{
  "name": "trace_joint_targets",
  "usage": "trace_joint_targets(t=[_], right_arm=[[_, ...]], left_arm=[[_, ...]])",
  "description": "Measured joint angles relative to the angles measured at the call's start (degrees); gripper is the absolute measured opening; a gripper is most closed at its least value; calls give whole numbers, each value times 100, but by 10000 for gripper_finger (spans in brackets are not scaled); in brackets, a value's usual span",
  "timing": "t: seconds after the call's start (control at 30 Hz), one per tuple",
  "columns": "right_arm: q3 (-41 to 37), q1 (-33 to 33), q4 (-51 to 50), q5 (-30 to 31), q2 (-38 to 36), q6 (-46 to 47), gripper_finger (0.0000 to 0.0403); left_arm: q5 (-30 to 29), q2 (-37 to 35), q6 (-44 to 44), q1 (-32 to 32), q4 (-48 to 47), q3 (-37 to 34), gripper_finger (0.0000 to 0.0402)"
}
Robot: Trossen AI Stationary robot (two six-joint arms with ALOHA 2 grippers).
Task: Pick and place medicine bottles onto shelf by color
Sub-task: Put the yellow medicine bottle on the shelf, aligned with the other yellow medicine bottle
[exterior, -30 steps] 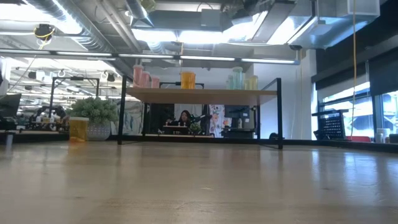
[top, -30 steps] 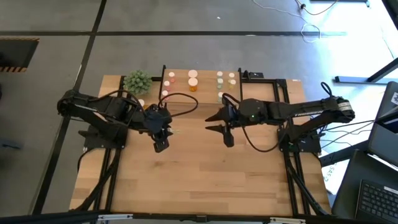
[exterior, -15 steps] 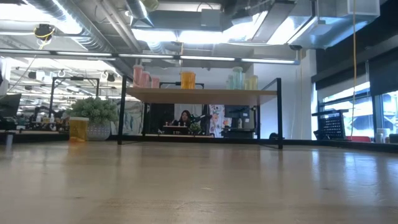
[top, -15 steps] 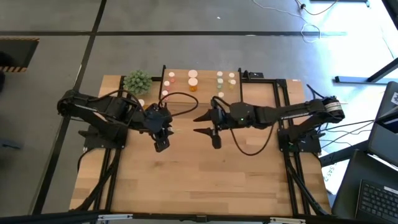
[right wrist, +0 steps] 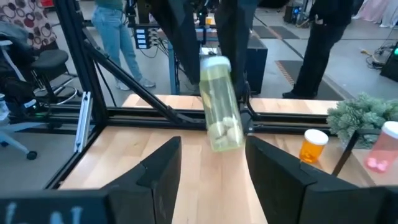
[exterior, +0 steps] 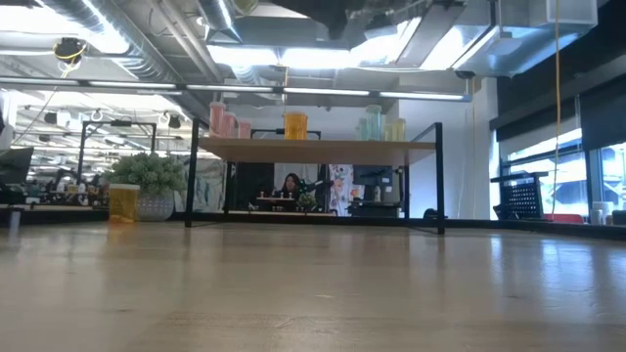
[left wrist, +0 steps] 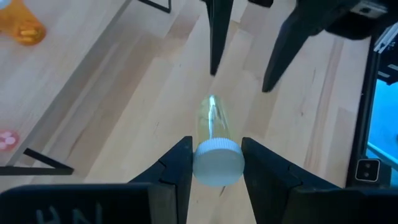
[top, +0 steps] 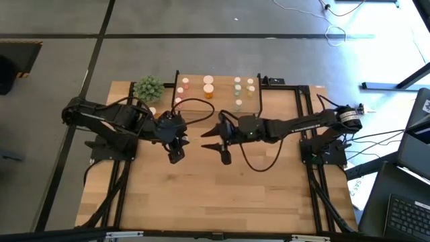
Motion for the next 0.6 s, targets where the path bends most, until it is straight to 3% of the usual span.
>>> trace_joint_targets(t=[0.2, 0.33, 0.6], right_arm=[[0, -2, 260, 7, 199, -20, 182], [0, 0, 403, 431, 238, -21, 182], [0, -118, 424, 181, 243, 26, 182]], left_arm=[[-42, 0, -2, 0, 17, 0, 113], [-41, 0, -2, -2, 40, 0, 113], [-44, 0, -2, 0, 52, 0, 113]])
